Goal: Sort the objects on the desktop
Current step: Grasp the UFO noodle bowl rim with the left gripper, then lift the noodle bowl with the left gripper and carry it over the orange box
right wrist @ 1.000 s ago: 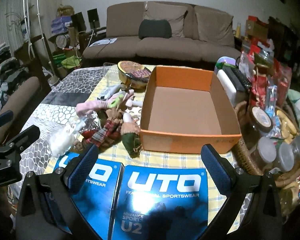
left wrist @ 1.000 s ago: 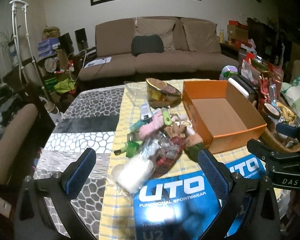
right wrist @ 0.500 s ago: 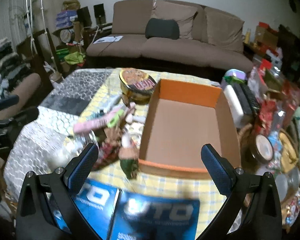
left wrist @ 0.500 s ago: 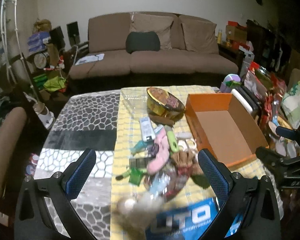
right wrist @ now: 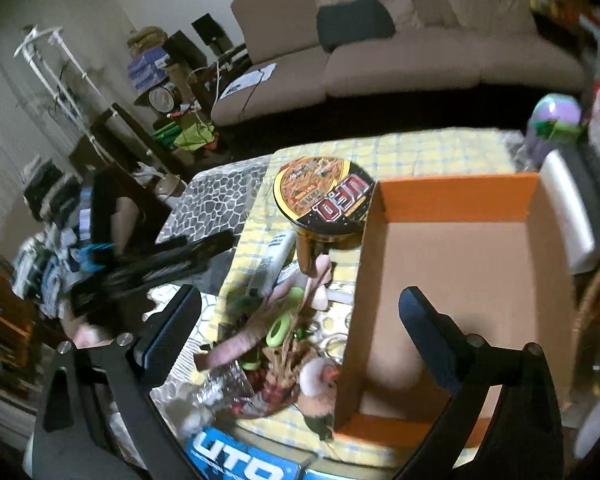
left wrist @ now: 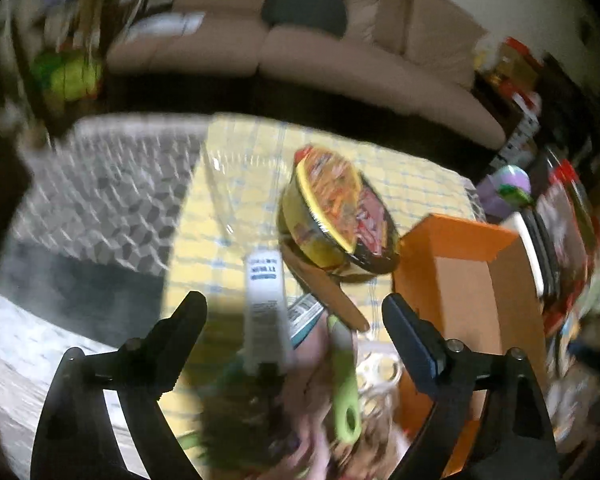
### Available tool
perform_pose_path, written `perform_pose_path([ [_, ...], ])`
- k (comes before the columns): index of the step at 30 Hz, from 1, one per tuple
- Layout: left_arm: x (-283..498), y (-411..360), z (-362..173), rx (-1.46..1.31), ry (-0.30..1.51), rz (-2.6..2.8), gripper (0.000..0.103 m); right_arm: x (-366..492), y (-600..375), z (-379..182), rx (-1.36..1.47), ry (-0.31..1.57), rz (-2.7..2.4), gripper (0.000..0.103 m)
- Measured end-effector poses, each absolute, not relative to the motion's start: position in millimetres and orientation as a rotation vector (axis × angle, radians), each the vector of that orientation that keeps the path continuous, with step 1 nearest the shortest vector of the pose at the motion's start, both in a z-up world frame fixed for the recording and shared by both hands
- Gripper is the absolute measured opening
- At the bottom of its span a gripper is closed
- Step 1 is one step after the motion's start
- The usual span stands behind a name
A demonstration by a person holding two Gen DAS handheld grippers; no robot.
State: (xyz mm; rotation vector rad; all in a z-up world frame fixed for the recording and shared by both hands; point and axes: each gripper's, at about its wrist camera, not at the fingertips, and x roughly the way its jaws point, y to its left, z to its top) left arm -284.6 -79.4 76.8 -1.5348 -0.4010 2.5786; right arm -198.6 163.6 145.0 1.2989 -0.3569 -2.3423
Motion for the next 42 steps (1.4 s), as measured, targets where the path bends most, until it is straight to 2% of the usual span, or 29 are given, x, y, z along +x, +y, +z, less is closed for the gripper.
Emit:
perform_pose_path([
  [3, -307.0, -86.4, 44.5, -1.584, -0.653, 2.444, 0.091, -216.5, 168.5, 124.3, 1.324, -0.377, -2.321, 0.1],
  [12, -342.8, -83.4, -7.6, -1.631, -1.111, 2.173, 0.091, -241.3, 182.1, 93.6, 1.319, -0.442, -2.296, 0.1],
  [23, -357.1, -71.8, -35.9, -1.677, -1.383, 2.082, 0.091, -241.4, 188.7, 88.4, 1.3, -0.443, -2.285, 0.1],
  [25, -357.8, -67.8, -34.5, -1.67, -1.379, 2.129, 0.091, -240.9, 191.1, 88.9, 1.3, -0.438, -2.29, 0.1],
  [31, -355.3, -59.6, -20.9, -1.619, -1.382, 2.237, 0.053, -239.7, 196.9, 88.2, 1.302, -0.444, -2.291, 0.1],
  [42, -333.9, -86.0, -6.6, -1.436, -1.559, 2.096, 0.049, -232.6, 195.7, 95.0, 1.286, -0.454, -2.288, 0.1],
])
